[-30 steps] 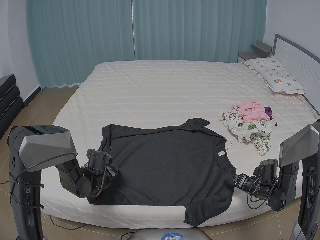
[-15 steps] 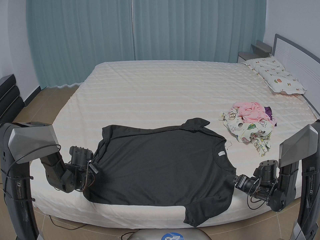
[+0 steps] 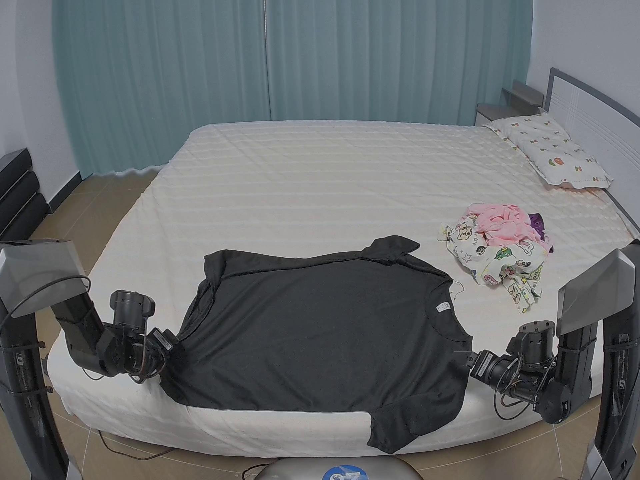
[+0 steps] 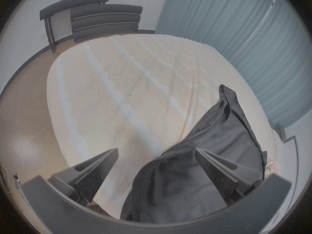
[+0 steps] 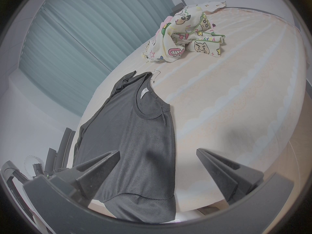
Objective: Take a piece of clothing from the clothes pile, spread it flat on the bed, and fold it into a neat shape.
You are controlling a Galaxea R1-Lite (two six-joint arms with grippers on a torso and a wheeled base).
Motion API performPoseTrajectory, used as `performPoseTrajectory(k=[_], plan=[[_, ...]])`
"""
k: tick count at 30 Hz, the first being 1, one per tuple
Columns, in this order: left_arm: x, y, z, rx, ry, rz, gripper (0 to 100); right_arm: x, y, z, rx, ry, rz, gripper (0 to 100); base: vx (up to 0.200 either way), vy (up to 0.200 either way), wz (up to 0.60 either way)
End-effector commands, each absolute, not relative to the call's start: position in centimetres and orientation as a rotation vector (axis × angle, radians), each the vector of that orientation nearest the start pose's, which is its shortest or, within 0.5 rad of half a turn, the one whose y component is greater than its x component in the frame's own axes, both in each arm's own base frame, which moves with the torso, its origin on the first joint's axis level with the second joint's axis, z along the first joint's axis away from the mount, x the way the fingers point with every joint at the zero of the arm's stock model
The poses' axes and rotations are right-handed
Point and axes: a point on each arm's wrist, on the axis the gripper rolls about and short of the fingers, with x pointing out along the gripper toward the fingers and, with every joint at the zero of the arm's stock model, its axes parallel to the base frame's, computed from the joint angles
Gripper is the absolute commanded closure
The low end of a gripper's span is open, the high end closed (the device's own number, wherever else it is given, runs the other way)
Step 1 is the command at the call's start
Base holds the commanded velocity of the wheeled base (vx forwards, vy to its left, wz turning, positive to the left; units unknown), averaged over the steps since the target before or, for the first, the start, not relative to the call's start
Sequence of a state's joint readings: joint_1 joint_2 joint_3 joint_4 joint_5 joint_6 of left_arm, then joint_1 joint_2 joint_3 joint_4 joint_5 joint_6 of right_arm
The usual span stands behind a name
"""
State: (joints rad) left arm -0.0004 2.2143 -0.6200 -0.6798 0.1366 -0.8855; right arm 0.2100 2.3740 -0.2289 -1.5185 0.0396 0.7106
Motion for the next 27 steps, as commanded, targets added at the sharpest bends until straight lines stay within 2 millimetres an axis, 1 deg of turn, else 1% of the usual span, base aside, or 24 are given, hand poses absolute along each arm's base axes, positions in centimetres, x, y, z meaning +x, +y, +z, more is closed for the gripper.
performPoseTrajectory(k=[1,4,5,7,10,15,16,20,27], plan=[[30.1,1.2,-0.4,-0.788,0.809,0.451,0,26.1,5.7,-4.0,0.629,0.683,0.009,0,0.000,0.000,0.00],[29.2,1.0,-0.4,-0.793,0.871,0.353,0,26.1,5.7,-4.0,0.631,0.685,0.008,0,0.000,0.000,0.00],[29.1,1.0,-0.4,-0.794,0.876,0.345,0,26.1,5.7,-4.0,0.629,0.683,0.009,0,0.000,0.000,0.00],[28.3,0.8,-0.6,-0.792,0.915,0.310,0,26.1,5.7,-4.0,0.629,0.687,0.009,0,0.000,0.000,0.00],[27.5,0.5,-1.0,-0.729,0.958,0.268,0,26.1,5.7,-4.1,0.629,0.690,0.013,0,0.000,0.000,0.00],[26.9,0.4,-1.4,-0.663,0.992,0.240,0,26.0,5.8,-4.1,0.634,0.692,0.017,0,0.000,0.000,0.00],[26.9,0.4,-1.5,-0.662,0.994,0.240,100,26.0,5.8,-4.1,0.634,0.692,0.017,0,0.000,0.000,0.00],[27.1,-0.1,-2.3,-0.627,1.017,0.244,100,25.9,5.8,-4.6,0.635,0.720,0.025,0,0.000,0.000,0.00],[26.4,0.1,-2.5,-0.582,1.019,0.330,100,25.5,5.9,-5.6,0.637,0.757,0.069,0,0.000,0.000,0.00]])
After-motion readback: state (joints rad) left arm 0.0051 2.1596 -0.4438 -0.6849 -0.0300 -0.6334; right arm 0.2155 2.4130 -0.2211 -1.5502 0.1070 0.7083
